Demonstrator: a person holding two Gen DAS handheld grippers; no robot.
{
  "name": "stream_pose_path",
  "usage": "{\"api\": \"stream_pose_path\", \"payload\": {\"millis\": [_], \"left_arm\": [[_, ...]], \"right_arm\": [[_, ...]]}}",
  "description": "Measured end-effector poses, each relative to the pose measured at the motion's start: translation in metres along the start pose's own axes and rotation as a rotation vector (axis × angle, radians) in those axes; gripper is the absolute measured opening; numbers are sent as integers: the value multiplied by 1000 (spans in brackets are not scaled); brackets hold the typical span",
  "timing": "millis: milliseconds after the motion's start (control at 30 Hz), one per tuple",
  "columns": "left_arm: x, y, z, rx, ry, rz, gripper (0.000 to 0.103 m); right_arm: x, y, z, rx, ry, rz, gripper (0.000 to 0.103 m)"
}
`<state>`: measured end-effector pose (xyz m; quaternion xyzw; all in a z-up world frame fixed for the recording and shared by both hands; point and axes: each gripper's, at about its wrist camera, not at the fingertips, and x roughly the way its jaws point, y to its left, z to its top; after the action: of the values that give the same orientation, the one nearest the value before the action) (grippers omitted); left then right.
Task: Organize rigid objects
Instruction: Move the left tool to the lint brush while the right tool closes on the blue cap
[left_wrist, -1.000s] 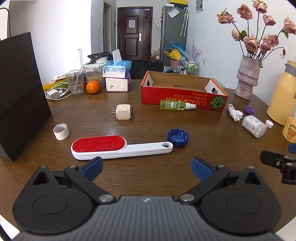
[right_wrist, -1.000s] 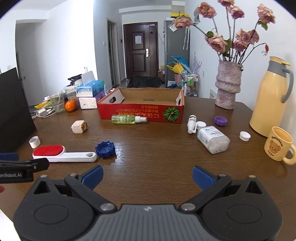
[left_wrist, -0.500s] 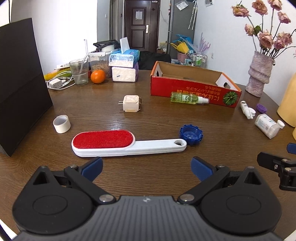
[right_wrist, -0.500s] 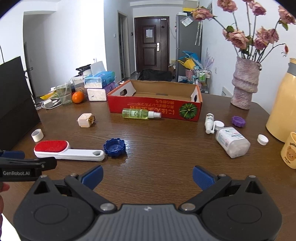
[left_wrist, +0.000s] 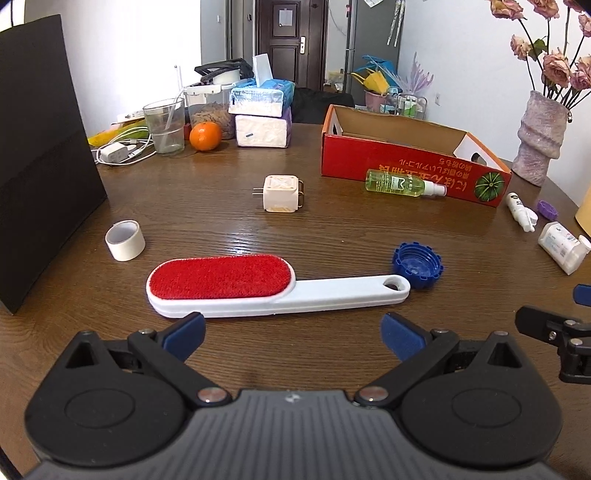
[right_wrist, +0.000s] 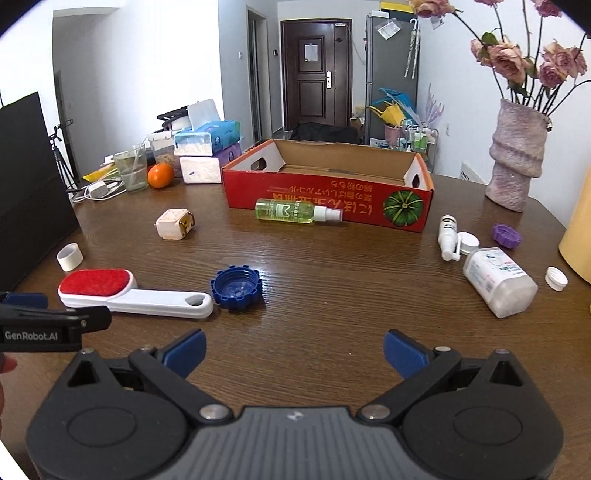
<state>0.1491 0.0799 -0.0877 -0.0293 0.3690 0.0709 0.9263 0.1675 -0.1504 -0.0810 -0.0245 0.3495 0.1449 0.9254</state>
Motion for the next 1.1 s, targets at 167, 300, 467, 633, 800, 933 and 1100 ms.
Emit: {"api": "stream_pose_path", "payload": {"millis": [167,300,467,633,800,933,1100], "left_arm": [[10,2,3,14,0,-5,103],[18,3,5,30,-1,-13,103],[27,7,7,52,-10,-32,103],[37,9,10,83,-6,-45,103],[46,10,11,117,-1,-82,103],[55,8,12,149,10,-86,103],[62,10,14,169,5,-80,103]], "right_arm": [[16,3,1,-11,13,5,102],[28,4,3,-11,24,6,102],[42,5,6,-10,38,6,102],[55,7,10,-11,48,4,102],[69,8,13,-12,58,7,102],[81,10,18,-8,61,13,101],[93,14,20,-9,65,36,97]]}}
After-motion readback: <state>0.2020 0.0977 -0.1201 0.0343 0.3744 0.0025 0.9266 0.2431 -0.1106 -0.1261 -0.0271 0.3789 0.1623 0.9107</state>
